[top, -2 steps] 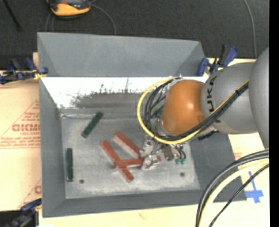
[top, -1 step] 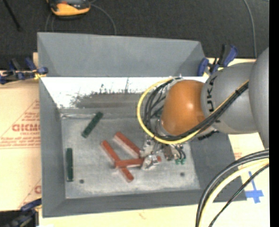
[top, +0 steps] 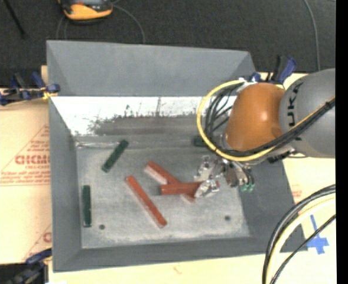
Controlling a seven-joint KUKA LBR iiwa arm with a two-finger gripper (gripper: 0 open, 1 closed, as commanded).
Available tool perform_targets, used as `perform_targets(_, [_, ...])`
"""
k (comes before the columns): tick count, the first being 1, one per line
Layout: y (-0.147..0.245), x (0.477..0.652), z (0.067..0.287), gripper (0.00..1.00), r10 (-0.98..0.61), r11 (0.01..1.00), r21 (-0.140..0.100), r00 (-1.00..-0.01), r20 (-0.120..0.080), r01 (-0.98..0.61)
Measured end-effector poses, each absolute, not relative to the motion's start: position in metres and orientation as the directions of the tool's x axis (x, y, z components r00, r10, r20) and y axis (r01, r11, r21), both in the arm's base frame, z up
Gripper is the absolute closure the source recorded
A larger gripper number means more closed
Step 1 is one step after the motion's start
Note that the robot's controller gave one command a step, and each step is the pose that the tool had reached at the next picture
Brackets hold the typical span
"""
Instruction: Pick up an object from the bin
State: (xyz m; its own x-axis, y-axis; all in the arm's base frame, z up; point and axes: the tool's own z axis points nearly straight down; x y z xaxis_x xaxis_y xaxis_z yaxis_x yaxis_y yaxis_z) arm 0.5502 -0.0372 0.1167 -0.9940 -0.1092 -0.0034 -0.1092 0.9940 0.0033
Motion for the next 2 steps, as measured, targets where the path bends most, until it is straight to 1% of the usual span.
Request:
perform_targets(1, [-0.068, 0.548, 0.126, 1.0, 0.043, 0.999, -0.001, -0.999, -0.013, 0.043])
perform_targets(2, [-0.043, 0.546, 0.156, 1.0, -0.004, 1.0, -0.001, -1.0, 0.003, -0.004])
